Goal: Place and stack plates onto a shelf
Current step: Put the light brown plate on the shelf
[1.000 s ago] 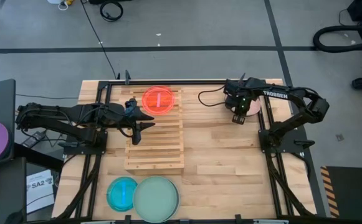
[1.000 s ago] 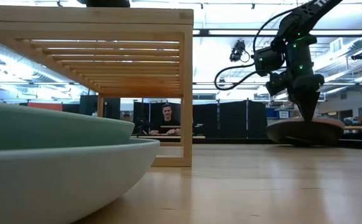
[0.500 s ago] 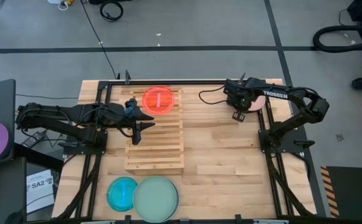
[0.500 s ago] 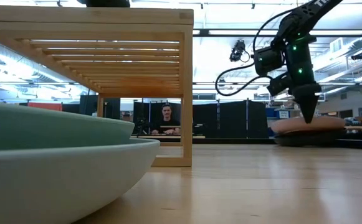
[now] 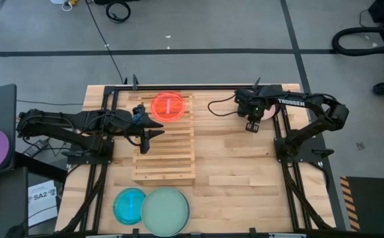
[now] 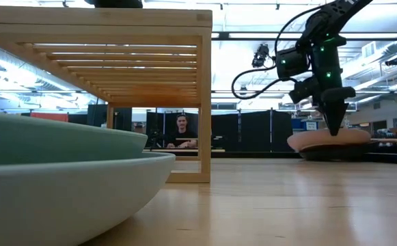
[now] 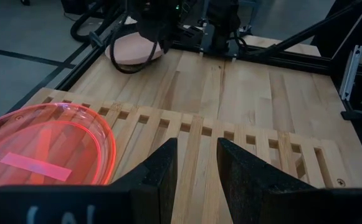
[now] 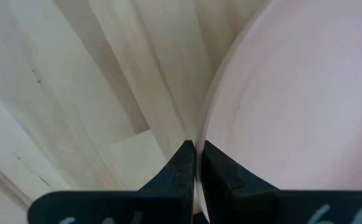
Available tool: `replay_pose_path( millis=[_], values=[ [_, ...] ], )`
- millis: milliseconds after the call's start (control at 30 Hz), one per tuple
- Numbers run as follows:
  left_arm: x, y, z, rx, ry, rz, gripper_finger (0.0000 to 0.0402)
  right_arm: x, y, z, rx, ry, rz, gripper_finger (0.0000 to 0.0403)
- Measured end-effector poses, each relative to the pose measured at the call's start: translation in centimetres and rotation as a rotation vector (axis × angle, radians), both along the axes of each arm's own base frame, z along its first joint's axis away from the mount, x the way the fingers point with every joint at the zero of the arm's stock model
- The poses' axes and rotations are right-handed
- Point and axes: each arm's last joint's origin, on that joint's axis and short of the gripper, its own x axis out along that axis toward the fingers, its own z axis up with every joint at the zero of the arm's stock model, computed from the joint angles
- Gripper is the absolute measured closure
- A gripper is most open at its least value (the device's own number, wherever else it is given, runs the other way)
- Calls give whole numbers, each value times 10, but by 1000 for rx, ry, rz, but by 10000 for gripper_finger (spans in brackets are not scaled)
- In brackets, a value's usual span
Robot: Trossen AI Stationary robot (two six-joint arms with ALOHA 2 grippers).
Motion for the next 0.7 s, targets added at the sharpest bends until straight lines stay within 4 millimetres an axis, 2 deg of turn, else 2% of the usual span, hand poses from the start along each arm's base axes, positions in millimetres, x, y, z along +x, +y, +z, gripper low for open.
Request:
replay_pose_path(
  millis=[200, 300, 533, 700],
  values=[
    [0, 0, 0, 1, 0, 0, 284, 4, 5, 0, -40, 27, 43, 380],
    [0, 0, 0, 1, 0, 0, 284, 7, 6, 7, -68, 39, 63, 380],
    [0, 0, 0, 1, -1, 0, 284, 28, 3, 48, -170, -61, 95, 380],
    [0, 1, 1, -3, -15, 20, 284, 43, 6, 84, -265, -125, 187, 381]
  ],
)
